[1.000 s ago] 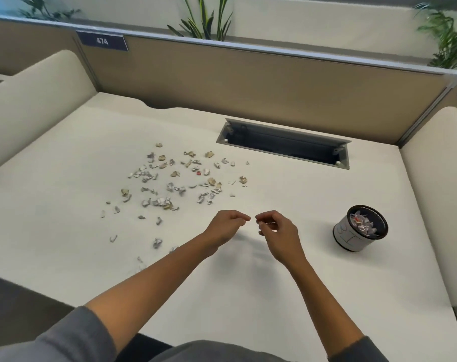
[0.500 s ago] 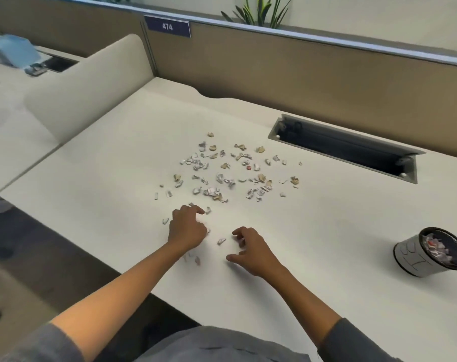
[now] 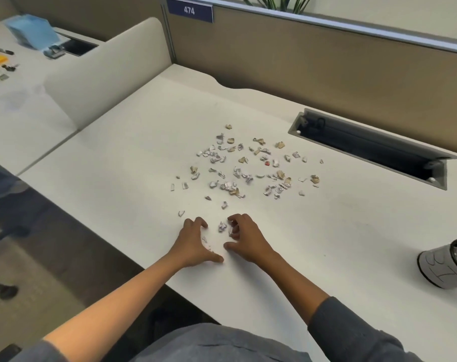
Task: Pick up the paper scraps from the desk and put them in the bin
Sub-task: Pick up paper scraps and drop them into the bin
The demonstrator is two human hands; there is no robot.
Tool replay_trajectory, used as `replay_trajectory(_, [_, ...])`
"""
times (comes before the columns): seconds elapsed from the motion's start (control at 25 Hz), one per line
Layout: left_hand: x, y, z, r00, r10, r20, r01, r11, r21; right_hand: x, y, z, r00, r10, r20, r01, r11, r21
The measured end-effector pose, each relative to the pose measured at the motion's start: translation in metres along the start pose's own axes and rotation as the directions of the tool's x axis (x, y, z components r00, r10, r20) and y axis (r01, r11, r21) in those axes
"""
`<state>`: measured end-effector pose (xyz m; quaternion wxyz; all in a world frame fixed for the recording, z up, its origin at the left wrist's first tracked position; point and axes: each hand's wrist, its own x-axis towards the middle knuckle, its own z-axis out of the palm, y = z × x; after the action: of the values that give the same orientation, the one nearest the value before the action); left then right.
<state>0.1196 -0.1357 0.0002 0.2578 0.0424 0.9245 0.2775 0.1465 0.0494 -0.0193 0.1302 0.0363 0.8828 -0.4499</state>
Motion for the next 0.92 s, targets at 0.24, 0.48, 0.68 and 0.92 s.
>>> replay_trajectory(0.24, [0.002, -0.004, 0.004, 0.982, 0.184, 0.049, -0.184, 0.983, -0.008, 0.014, 0.002, -0.002, 0.995, -0.079, 0.065, 0.085, 0.992, -0.089])
replay_trajectory(0.48, [0.006, -0.003, 0.009, 0.979, 0.200, -0.048, -0.203, 0.978, -0.046, 0.019, -0.002, -0.001, 0.984, -0.163, 0.079, 0.173, 0.974, -0.147])
replay_trajectory(0.68, [0.006, 0.005, 0.017, 0.983, 0.140, -0.119, -0.150, 0.986, -0.078, 0.017, -0.004, -0.001, 0.978, -0.196, 0.067, 0.206, 0.950, -0.234])
replay_trajectory(0.92, [0.009, 0.009, 0.013, 0.996, 0.026, -0.084, -0.041, 0.981, -0.187, 0.016, -0.001, -0.007, 0.992, -0.126, 0.007, 0.124, 0.963, -0.239])
